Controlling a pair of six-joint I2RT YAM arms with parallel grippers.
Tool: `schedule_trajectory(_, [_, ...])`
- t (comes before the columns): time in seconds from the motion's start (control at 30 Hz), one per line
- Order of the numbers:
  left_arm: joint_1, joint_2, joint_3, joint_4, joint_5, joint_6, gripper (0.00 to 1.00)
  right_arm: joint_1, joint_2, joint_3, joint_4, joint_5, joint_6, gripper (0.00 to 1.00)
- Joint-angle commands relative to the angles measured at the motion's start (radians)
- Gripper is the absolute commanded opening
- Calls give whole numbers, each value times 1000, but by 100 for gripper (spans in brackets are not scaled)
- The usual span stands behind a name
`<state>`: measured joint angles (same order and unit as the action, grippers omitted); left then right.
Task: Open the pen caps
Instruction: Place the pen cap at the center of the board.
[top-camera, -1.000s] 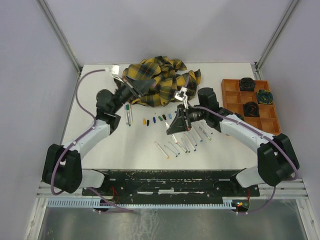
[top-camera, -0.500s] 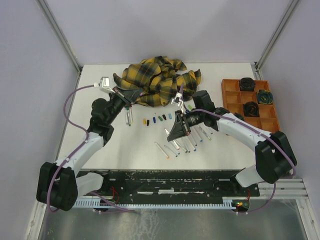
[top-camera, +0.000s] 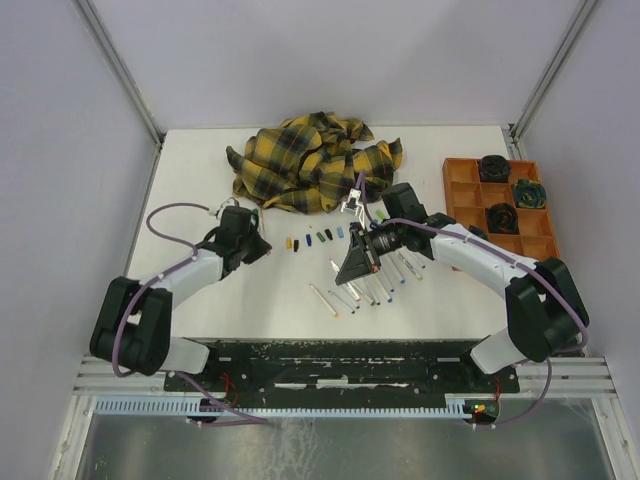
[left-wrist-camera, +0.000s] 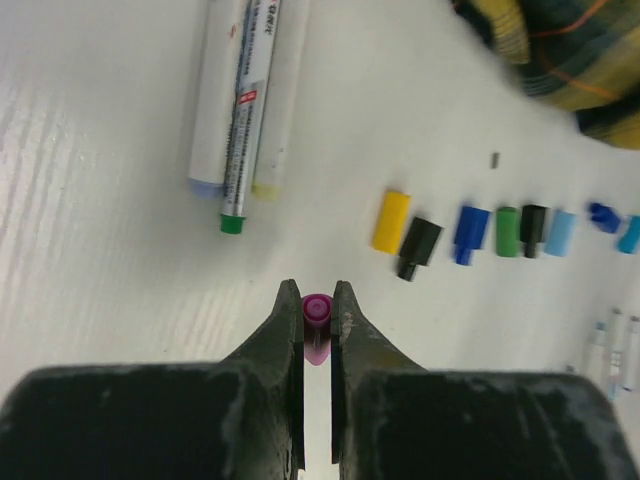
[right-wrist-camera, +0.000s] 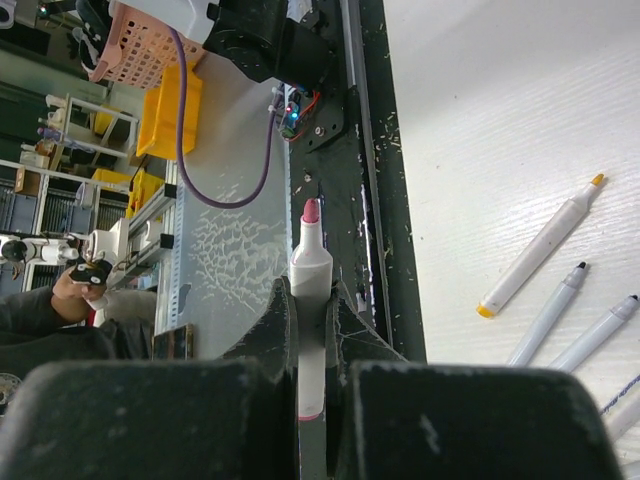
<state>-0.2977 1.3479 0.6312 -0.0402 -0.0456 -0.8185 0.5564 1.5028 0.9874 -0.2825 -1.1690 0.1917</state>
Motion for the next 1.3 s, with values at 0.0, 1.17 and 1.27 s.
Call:
schedule_trajectory(0.0, [-66, 114, 151, -168, -159, 114, 3, 6, 5, 46, -10, 11, -32, 0])
schedule_trajectory(1.17, [-168, 360, 395, -282, -277, 161, 32, 41, 19, 54, -44, 51, -67, 0])
schedule_trajectory(1.27, [-168, 322, 391, -282, -275, 163, 33, 53, 19, 58, -64, 68, -89, 0])
